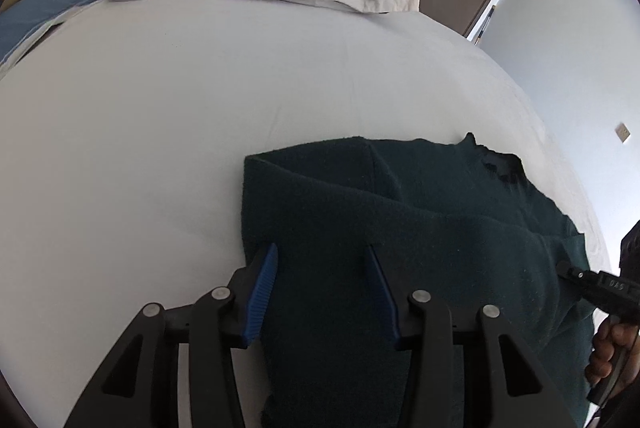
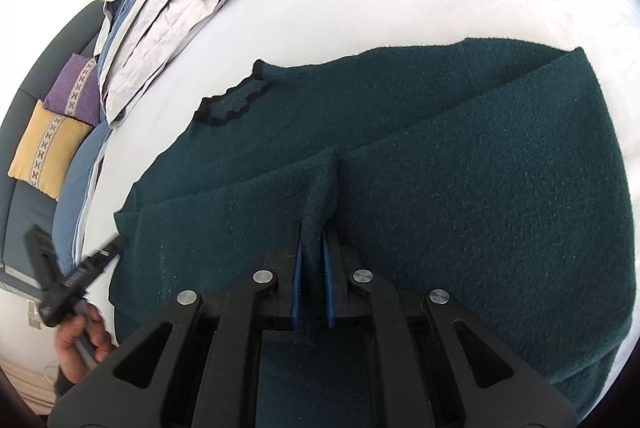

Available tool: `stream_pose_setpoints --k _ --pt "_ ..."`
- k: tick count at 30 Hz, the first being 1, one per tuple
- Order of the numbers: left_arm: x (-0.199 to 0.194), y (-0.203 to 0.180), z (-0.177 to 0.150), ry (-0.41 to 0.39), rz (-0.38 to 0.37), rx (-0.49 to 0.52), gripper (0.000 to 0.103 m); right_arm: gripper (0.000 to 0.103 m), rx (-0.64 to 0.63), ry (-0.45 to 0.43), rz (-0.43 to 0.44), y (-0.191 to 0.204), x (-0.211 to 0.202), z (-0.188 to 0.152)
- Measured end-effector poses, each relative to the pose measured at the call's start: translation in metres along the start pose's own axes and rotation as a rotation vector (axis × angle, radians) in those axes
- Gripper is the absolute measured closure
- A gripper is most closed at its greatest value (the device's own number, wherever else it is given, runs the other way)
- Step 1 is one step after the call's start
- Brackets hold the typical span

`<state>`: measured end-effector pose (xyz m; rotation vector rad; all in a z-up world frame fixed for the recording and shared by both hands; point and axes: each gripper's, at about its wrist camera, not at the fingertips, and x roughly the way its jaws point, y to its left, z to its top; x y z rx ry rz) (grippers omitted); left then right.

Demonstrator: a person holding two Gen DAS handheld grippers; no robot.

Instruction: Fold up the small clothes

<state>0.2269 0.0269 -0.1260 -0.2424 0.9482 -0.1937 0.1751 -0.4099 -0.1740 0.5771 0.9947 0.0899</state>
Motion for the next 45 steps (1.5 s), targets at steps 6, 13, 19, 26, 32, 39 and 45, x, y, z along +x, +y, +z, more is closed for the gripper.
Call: stream_pose_setpoints --k 6,13,19,26,32,39,45 --pt "-0.019 0.005 0.02 -0.023 -0.061 -0.048 0.055 0.09 0.028 -0.053 -0.025 -0.003 -0.027 -0.003" --pt "0.019 0.009 0.035 0.093 -0.217 -0.132 0.062 0.083 -0.004 -0.026 0.253 0.034 -0.026 -0.01" --pt "0.034 0.051 0.038 0.104 -0.389 -0.347 0.075 0.082 0.084 0.034 0.266 0.013 0.013 -0.022" --pt "-0.007 0.06 0.022 0.049 -0.418 -0.39 0.062 0.078 0.17 -0.057 0.294 -0.007 -0.018 -0.032" --pt "-0.029 0.033 -0.023 0.104 -0.432 -0.26 0.059 0.078 0.055 0.039 0.337 0.016 -0.013 -0.046" --pt "-0.031 0.046 -0.04 0.119 -0.418 -0.23 0.078 0.079 0.141 0.013 0.303 -0.01 -0.022 -0.059" --pt "-0.073 0.053 -0.053 0.076 -0.365 -0.21 0.052 0.078 0.187 -0.057 0.192 -0.038 -0.081 -0.086"
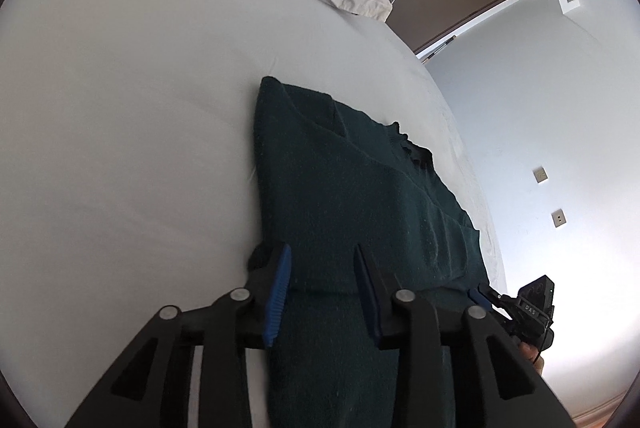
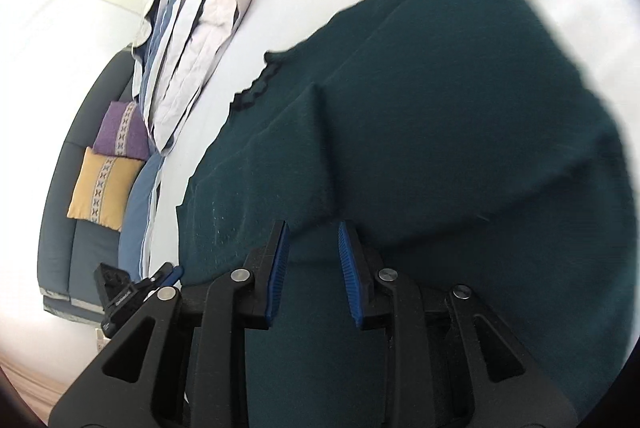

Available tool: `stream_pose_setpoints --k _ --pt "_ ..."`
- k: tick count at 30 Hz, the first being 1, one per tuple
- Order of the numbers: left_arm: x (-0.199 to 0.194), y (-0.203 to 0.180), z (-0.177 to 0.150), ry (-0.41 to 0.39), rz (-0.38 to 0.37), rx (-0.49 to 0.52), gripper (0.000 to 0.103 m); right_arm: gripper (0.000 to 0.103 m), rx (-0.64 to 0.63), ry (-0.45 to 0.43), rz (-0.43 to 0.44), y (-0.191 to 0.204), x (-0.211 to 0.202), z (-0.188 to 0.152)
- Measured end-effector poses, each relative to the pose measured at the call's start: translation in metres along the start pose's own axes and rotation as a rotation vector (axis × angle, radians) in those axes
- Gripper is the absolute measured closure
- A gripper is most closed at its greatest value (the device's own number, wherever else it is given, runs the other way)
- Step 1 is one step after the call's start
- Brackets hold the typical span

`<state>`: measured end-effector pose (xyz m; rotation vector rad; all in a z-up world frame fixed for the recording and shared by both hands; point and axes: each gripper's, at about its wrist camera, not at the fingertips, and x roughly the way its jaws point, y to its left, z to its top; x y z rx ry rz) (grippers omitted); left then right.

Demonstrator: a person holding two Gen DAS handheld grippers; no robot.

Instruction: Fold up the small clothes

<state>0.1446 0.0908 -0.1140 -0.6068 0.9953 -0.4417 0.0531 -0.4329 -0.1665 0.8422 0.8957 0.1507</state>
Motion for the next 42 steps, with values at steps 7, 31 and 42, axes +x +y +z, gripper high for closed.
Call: stream_pose_setpoints --k 7,31,42 --pt "-0.051 -0.006 -0.055 -0.046 0.055 0.006 0.03 0.069 0.0 -0.066 -0.076 -0.037 -0.094 -0.045" --pt "-0.089 -0.031 -0.157 -0.032 0.162 0.098 0.027 0.059 -0.148 0.003 -0.242 0.034 -0.006 0.022" --pt "-0.093 -0.035 -0.19 -0.001 0.252 0.136 0.027 0.099 -0.29 0.01 -0.335 0.034 -0.012 0.002"
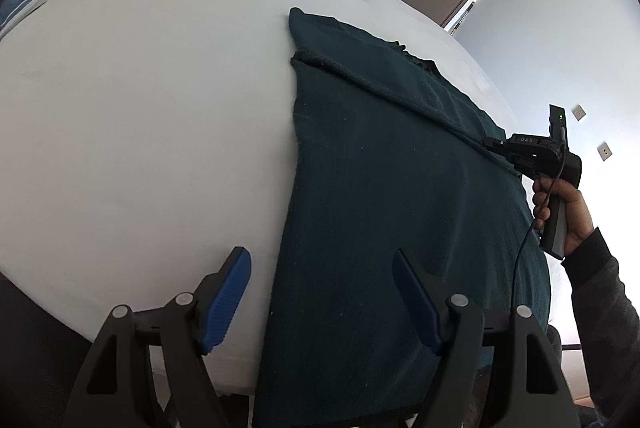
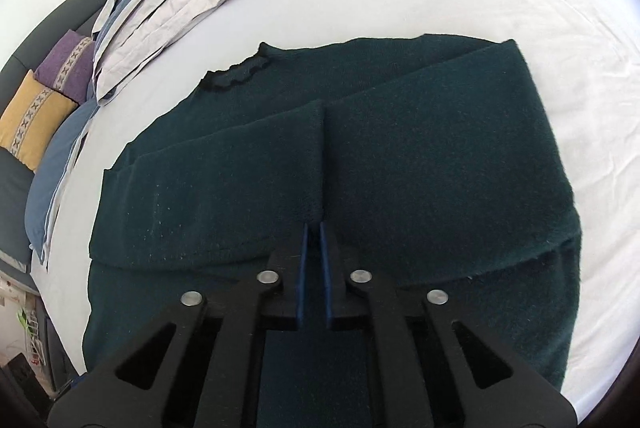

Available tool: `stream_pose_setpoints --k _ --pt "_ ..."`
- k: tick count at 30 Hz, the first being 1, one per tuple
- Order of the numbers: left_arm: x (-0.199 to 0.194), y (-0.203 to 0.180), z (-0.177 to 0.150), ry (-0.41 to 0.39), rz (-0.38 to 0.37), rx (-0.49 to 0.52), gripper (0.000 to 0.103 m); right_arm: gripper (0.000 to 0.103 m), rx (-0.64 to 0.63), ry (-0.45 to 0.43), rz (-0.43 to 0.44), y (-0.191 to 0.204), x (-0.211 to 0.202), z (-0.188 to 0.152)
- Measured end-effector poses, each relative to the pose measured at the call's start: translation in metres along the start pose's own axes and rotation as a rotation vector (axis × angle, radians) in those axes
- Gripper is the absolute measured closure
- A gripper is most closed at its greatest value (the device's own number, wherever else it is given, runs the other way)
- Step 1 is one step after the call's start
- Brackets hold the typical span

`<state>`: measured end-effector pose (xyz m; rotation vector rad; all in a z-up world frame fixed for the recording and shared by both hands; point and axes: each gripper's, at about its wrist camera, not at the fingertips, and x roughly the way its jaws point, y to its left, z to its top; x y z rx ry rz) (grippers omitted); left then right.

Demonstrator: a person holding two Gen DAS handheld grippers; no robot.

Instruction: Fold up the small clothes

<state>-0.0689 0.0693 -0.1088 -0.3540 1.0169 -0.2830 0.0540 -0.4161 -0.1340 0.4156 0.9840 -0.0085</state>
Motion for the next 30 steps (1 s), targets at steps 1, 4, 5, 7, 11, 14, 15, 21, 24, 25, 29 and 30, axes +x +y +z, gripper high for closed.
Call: stream_pose_setpoints --k 1,4,5,7,11,14,15,21,24,25,29,30 --pt "0.0 -0.001 -0.002 0.001 0.011 0.005 0.027 0.099 0.011 0.005 -0.008 -0.004 0.003 -0.001" --pt "-0.003 -0.001 -0.006 -0.004 0.052 0.015 0.027 0.099 0.089 0.031 0.066 -0.026 0.001 -0.006" --pt "-0.005 0.0 -0.008 -0.004 0.063 0.011 0.027 0.099 0.093 0.026 0.076 -0.027 -0.005 -0.009" --pt "-0.008 0.003 -0.012 0.007 0.062 -0.013 0.027 0.097 0.061 0.009 0.066 -0.023 -0.024 -0.018" --pt "-0.007 0.009 -0.022 0.057 0.046 -0.042 0.024 0.071 -0.002 -0.047 0.134 -0.023 -0.081 -0.058" --pt "-0.007 0.008 -0.026 0.069 0.035 -0.045 0.023 0.04 0.01 -0.091 0.191 -0.034 -0.122 -0.098" --pt "-0.007 0.008 -0.026 0.078 0.033 -0.042 0.024 0.04 0.017 -0.099 0.2 -0.041 -0.137 -0.114" --pt "-0.005 0.013 -0.034 0.145 0.004 -0.054 0.025 0.04 0.115 -0.074 0.219 -0.092 -0.202 -0.192" --pt "-0.002 0.018 -0.039 0.186 -0.031 -0.087 0.025 0.04 0.149 -0.064 0.202 -0.11 -0.22 -0.22" --pt "0.001 0.02 -0.044 0.207 -0.042 -0.103 0.027 0.04 0.158 -0.06 0.198 -0.115 -0.225 -0.228" --pt "0.001 0.021 -0.048 0.205 -0.053 -0.116 0.03 0.04 0.181 -0.042 0.181 -0.133 -0.235 -0.254" --pt "0.001 0.022 -0.047 0.204 -0.06 -0.119 0.034 0.04 0.187 -0.034 0.175 -0.136 -0.237 -0.258"
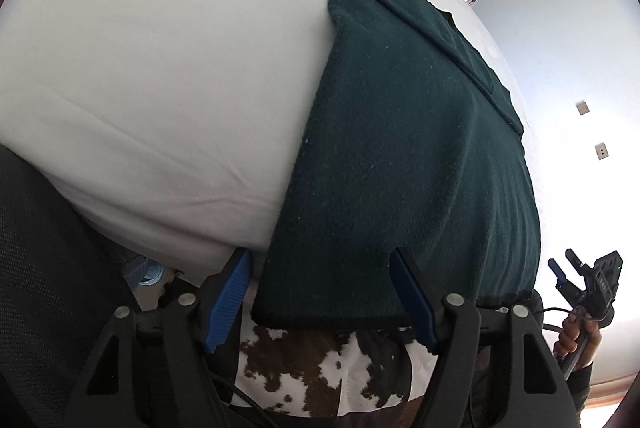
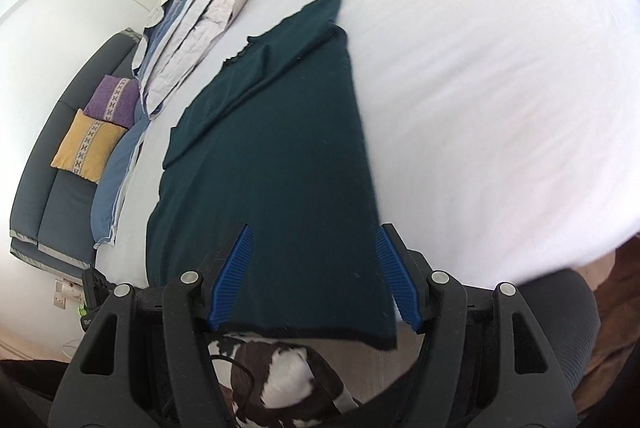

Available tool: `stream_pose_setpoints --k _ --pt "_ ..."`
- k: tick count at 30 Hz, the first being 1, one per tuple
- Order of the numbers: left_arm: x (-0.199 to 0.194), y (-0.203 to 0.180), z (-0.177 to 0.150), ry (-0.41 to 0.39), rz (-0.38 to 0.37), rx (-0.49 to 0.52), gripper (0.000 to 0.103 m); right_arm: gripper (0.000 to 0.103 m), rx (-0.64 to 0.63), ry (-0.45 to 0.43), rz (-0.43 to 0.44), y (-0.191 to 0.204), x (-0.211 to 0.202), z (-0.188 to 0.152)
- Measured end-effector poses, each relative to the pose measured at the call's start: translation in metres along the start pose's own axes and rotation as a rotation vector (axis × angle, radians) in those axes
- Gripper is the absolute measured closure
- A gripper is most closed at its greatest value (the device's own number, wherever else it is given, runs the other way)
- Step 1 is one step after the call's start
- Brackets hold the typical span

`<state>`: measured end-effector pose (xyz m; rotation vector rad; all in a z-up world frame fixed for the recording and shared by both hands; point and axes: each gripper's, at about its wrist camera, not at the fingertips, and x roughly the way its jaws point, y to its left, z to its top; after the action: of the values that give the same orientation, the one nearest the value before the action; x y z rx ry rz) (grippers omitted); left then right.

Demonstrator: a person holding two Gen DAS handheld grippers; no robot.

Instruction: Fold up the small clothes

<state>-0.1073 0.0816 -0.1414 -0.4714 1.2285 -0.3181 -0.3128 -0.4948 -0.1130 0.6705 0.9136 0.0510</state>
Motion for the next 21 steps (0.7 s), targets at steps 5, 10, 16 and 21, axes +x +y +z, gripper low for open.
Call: stream_pose_setpoints --k 5,10,16,21 --pt "-0.002 0.012 0.001 0.008 -0.027 -0.029 0.058 0.04 0.0 0.05 -0.046 -0.007 0.0 -0.006" --pt "-0.005 0.011 -0.002 0.018 -0.037 -0.008 0.088 0.04 0.02 0.137 -0.096 -0.009 0.008 -0.009" --pt "-0.012 0.006 -0.003 0.014 -0.056 0.023 0.093 0.041 0.07 0.219 -0.118 -0.021 0.021 -0.019" --pt "-0.021 0.002 -0.004 0.002 -0.078 0.029 0.093 0.047 0.101 0.261 -0.142 -0.028 0.032 -0.023"
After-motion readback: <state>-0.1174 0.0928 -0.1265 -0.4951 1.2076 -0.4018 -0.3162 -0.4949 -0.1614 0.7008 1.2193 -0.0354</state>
